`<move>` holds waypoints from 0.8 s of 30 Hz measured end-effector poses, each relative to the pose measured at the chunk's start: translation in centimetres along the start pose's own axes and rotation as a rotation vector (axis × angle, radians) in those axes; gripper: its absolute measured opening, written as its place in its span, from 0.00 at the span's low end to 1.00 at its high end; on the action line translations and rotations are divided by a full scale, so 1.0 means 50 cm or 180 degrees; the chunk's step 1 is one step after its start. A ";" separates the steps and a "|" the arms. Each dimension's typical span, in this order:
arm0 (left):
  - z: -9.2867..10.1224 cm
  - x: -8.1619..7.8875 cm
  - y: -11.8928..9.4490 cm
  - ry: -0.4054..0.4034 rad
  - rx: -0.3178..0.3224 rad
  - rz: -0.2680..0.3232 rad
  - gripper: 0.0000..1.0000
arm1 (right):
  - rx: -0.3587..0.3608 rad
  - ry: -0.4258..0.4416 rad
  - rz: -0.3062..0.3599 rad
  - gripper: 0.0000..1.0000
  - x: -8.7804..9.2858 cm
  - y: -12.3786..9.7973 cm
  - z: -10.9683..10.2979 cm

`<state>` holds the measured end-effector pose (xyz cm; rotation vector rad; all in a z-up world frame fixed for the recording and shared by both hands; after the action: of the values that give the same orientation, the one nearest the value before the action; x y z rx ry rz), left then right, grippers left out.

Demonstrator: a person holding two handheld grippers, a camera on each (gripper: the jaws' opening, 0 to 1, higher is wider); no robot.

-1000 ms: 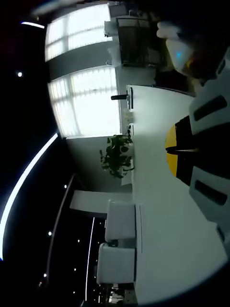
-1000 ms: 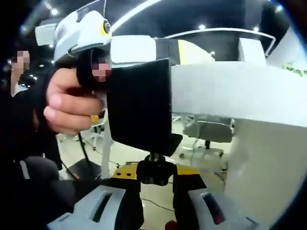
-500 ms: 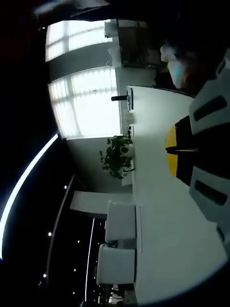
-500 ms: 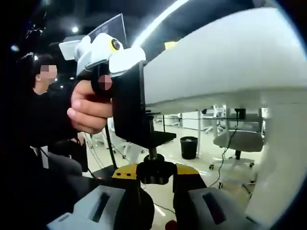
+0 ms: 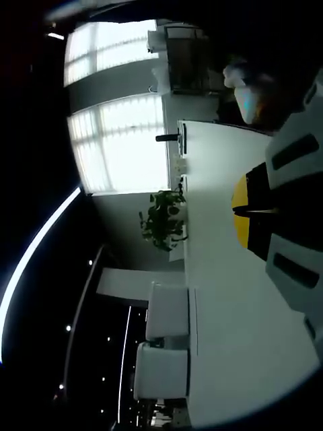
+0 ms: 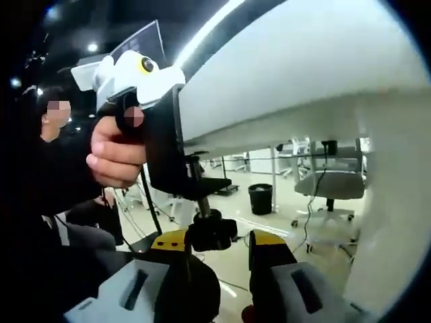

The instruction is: Clamp the fixed fixture on the desktop, loosen the retaining clip, secure it to the edge of the desk, and tighten the retaining clip.

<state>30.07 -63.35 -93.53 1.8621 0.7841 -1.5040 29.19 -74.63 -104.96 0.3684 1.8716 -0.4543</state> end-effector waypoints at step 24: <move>0.008 -0.004 -0.010 0.0007 0.0040 0.0016 0.01 | 0.2306 -0.0234 0.0557 0.45 0.008 0.012 -0.142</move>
<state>29.39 -63.37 -93.43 1.8740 0.7721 -1.5074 23.48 -70.70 -103.25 0.9714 1.5342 -1.0069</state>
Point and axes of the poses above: the point that each gripper's makers call its tool centre point, and the gripper's own axes: y roughly forward along the fingers, z roughly to its right, x roughly out of its underside, the point moved 10 cm from there along -y, roughly backward along the fingers, and after that the axes turned 9 degrees about y, right-handed, at the moved point
